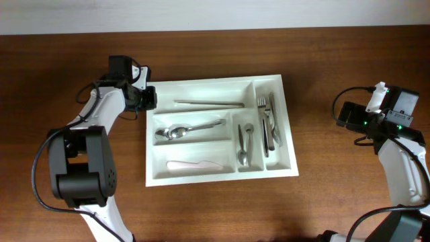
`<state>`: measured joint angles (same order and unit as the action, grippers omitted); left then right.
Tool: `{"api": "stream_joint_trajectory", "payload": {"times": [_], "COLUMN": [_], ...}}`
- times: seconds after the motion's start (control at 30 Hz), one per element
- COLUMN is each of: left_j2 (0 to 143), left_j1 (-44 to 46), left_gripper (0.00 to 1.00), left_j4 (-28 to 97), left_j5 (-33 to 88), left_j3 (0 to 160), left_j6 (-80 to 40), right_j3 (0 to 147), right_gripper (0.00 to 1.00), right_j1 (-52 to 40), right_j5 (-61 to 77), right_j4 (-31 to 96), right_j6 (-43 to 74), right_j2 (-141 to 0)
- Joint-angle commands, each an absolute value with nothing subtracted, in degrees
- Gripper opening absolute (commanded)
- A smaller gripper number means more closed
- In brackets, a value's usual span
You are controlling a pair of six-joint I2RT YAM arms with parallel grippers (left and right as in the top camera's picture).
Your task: Pack container
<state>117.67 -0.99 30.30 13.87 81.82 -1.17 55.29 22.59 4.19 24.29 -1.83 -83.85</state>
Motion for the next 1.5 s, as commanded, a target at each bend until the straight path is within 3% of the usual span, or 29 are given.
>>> {"api": "stream_joint_trajectory", "payload": {"times": [0.0,0.37,0.5,0.67,0.7,0.93,1.13,1.47], "left_j2": [118.28,118.3,118.3,117.32,116.9,113.67,111.11,108.95], "left_j1": [-1.54,-1.56,-1.63,-1.72,-1.85,-5.17,-9.89,-15.31], "left_gripper": [0.21,0.29,0.53,0.97,0.99,0.99,0.99,0.99], "left_j4": [28.23,24.95,25.69,27.05,27.83,37.95,51.83,58.26], "left_j5": [12.6,12.58,12.6,12.78,12.78,11.9,4.1,1.67], "left_j3": [82.24,82.24,82.24,85.01,86.32,103.04,117.8,120.03], "left_j6": [0.86,0.86,0.86,0.82,0.82,0.86,0.86,0.86], "right_j3": [55.94,55.94,55.94,55.94,55.94,55.94,55.94,55.94], "right_gripper": [0.98,0.99,0.99,0.99,0.99,0.99,0.99,0.99], "right_j1": [22.9,22.9,22.9,22.9,22.9,22.9,22.9,22.9], "right_j5": [4.32,4.32,4.32,4.32,4.32,4.32,4.32,4.32], "right_j4": [24.29,24.29,24.29,24.29,24.29,24.29,24.29,24.29], "right_j6": [-2.13,-2.13,-2.13,-2.13,-2.13,-2.13,-2.13,-2.13], "right_j2": [-84.07,-84.07,-84.07,-84.07,-84.07,-84.07,-84.07,-84.07]}}
